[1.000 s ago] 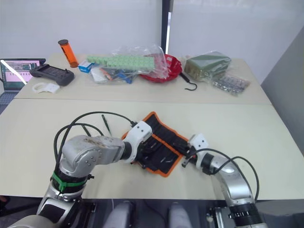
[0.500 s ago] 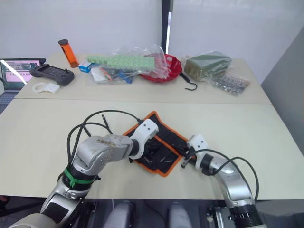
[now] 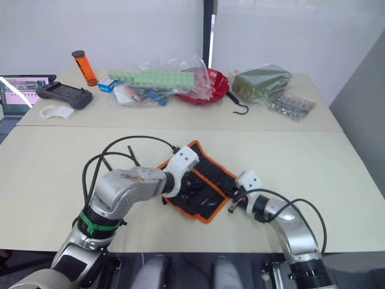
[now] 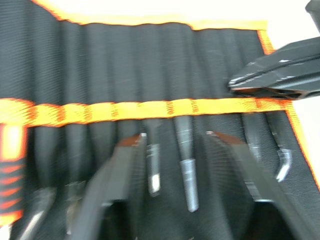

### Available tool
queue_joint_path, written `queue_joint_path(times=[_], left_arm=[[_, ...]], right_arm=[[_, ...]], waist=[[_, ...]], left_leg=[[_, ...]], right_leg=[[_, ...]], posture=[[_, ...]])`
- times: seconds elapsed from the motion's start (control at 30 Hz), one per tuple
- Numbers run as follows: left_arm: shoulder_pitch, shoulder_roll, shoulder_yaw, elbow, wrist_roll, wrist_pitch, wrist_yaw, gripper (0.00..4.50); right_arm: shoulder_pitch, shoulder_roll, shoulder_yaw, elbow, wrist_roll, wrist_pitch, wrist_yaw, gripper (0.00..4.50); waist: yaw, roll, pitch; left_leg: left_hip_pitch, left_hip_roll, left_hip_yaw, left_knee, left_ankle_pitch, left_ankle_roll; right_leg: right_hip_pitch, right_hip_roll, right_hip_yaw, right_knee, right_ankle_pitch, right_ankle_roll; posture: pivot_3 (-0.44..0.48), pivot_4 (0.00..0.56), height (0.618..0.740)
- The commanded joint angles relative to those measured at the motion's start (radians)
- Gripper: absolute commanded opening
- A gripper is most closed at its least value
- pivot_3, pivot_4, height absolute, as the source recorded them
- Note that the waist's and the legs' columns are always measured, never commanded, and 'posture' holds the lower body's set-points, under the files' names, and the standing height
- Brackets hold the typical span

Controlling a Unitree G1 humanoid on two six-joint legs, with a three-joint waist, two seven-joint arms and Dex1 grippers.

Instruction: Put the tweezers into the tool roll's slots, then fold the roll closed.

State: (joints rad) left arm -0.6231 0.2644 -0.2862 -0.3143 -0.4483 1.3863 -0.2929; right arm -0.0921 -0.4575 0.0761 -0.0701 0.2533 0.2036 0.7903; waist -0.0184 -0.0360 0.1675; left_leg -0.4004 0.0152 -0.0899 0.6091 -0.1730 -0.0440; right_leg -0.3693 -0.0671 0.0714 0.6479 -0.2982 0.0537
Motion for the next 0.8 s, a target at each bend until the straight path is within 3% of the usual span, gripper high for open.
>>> queue_joint_path(times=[0.03,0.13,0.3,0.4,0.47,0.6,0.73,0.8], left_arm=[[-0.014,-0.014,0.148,-0.064,-0.067,0.086,-0.035,3.42],[-0.03,0.039,0.263,-0.089,-0.105,0.125,-0.074,4.44],[0.033,0.239,0.361,-0.154,-0.127,0.033,-0.168,4.44],[0.193,0.364,0.407,-0.218,-0.03,-0.296,-0.245,4.44],[0.302,0.396,0.552,-0.217,-0.041,-0.4,-0.288,4.44],[0.417,0.398,0.788,-0.179,-0.179,-0.389,-0.34,4.44],[0.697,0.372,1.015,-0.168,-0.119,-0.58,-0.392,4.44],[0.875,0.31,1.05,-0.191,-0.075,-0.709,-0.429,4.44]], right_arm=[[0.016,-0.006,0.042,0.023,-0.022,0.008,0.022,0.0],[0.0,-0.006,0.039,0.045,-0.022,0.002,0.033,0.0],[-0.031,-0.003,0.046,0.092,-0.026,-0.023,0.049,0.0],[-0.056,0.002,0.045,0.128,-0.029,-0.043,0.056,0.0],[-0.071,0.003,0.045,0.154,-0.03,-0.059,0.064,0.0],[-0.094,0.002,0.05,0.189,-0.03,-0.079,0.081,0.0],[-0.123,-0.005,0.078,0.242,-0.044,-0.107,0.128,0.0],[-0.134,-0.004,0.08,0.267,-0.044,-0.12,0.139,0.0]], waist=[[0.0,0.0,0.0],[-0.004,0.0,0.0],[-0.021,0.001,0.0],[-0.027,0.001,0.0],[-0.025,0.001,0.0],[-0.02,0.001,0.0],[-0.029,0.001,0.0],[-0.027,0.0,0.0]], left_leg=[[0.0,0.0,0.0,0.0,0.0,0.0],[0.0,0.0,0.0,0.0,0.0,0.0],[0.001,0.001,-0.001,-0.001,0.0,0.0],[0.002,0.001,0.001,-0.003,-0.001,-0.001],[0.002,0.002,0.001,-0.002,-0.001,-0.001],[0.002,0.002,0.001,-0.001,-0.001,-0.001],[0.003,0.002,0.003,-0.002,-0.001,-0.001],[0.003,0.002,0.004,-0.003,-0.002,-0.001]], right_leg=[[0.0,0.0,0.0,0.0,0.0,0.0],[0.0,0.0,0.0,0.0,0.0,0.0],[0.0,0.001,0.0,0.0,0.0,0.0],[0.0,0.0,0.001,0.0,0.0,-0.001],[0.0,0.0,0.001,0.0,0.001,-0.002],[0.0,0.0,0.0,0.0,0.001,-0.002],[0.0,-0.002,0.001,0.0,0.001,-0.002],[0.0,-0.002,0.001,0.0,0.0,-0.003]], posture=[[0.0,0.15,0.74],[0.0,0.15,0.74],[0.0,0.15,0.74],[0.0,0.15,0.74],[0.0,0.15,0.74],[0.0,0.15,0.74],[0.0,0.15,0.74],[0.0,0.15,0.74]])
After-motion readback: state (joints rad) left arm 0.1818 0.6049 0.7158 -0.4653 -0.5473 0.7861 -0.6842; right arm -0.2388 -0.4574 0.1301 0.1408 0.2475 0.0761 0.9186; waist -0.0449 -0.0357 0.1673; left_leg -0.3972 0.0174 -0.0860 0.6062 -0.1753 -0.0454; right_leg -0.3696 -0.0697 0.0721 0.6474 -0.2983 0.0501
